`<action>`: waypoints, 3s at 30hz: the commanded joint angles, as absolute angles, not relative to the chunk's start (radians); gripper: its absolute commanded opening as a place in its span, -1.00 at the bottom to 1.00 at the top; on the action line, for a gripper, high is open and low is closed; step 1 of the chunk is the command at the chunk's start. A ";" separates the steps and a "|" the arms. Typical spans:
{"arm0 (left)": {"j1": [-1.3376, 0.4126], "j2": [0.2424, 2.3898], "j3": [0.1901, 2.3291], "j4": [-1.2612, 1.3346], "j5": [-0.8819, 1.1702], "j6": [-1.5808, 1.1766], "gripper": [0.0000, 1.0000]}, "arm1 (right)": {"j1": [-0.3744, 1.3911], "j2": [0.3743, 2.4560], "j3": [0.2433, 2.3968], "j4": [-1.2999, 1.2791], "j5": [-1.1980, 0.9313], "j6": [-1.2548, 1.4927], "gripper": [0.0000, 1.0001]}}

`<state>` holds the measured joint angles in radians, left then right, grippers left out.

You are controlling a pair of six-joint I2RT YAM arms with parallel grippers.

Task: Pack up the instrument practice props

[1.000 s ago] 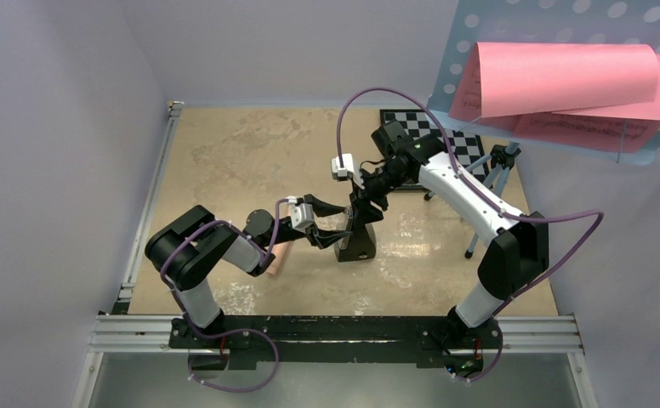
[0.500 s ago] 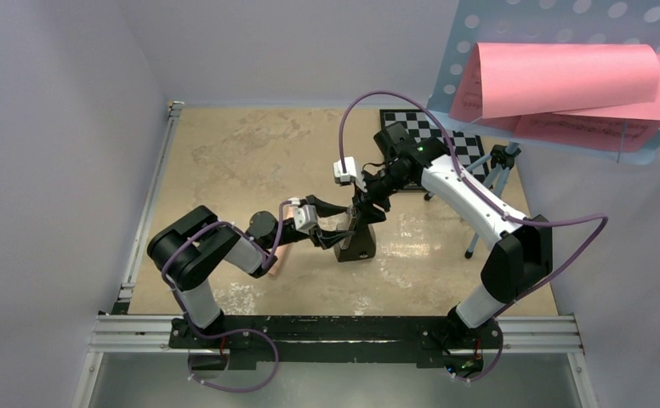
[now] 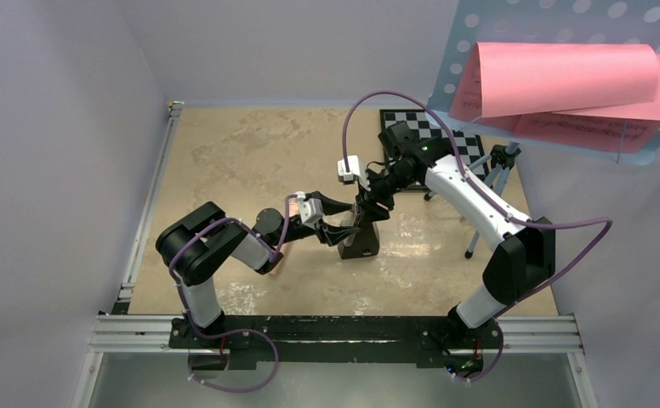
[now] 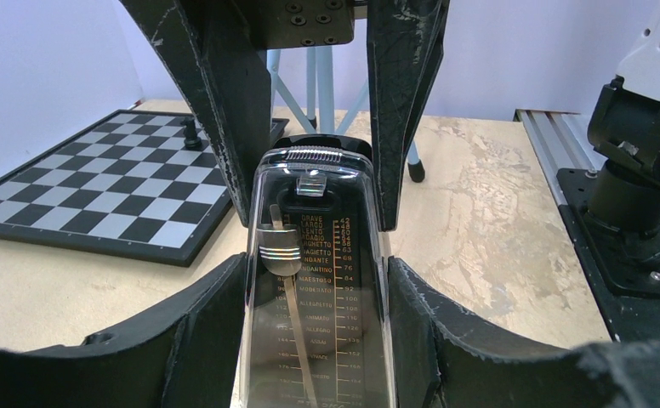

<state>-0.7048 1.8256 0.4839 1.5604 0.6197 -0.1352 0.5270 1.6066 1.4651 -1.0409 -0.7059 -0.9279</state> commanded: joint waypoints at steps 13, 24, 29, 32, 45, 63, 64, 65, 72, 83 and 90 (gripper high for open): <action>-0.726 1.900 0.385 1.557 0.544 -0.141 -1.00 | 0.536 1.585 1.331 -1.160 -0.740 -1.040 -1.00; -0.684 1.827 0.349 1.557 0.662 -0.137 -1.00 | 0.510 1.529 1.284 -1.167 -0.685 -1.042 -1.00; -0.685 1.829 0.376 1.557 0.681 -0.182 -1.00 | 0.508 1.516 1.256 -1.167 -0.666 -1.047 -1.00; -0.695 1.855 0.423 1.555 0.689 -0.203 -1.00 | 0.507 1.522 1.258 -1.160 -0.656 -1.041 -1.00; -0.719 1.898 0.515 1.323 0.760 -0.045 -1.00 | 0.520 1.558 1.306 -1.166 -0.694 -1.029 -1.00; -0.767 1.935 0.718 0.887 0.669 0.102 -0.79 | 0.572 1.591 1.305 -1.027 -0.751 -0.916 -1.00; -0.767 1.931 0.702 0.911 0.673 0.092 -0.69 | 0.573 1.586 1.300 -1.019 -0.750 -0.913 -1.00; -0.766 1.926 0.686 0.934 0.691 0.090 -0.58 | 0.574 1.582 1.296 -1.016 -0.748 -0.911 -1.00; -0.767 1.901 0.645 0.963 0.684 0.111 0.04 | 0.571 1.568 1.284 -1.032 -0.738 -0.899 -1.00; -0.767 1.902 0.651 0.956 0.596 0.113 0.04 | 0.572 1.568 1.378 -1.103 -0.724 -0.747 0.39; -0.766 1.898 0.635 0.975 0.584 0.111 0.02 | 0.572 1.536 1.434 -1.101 -0.705 -0.586 0.97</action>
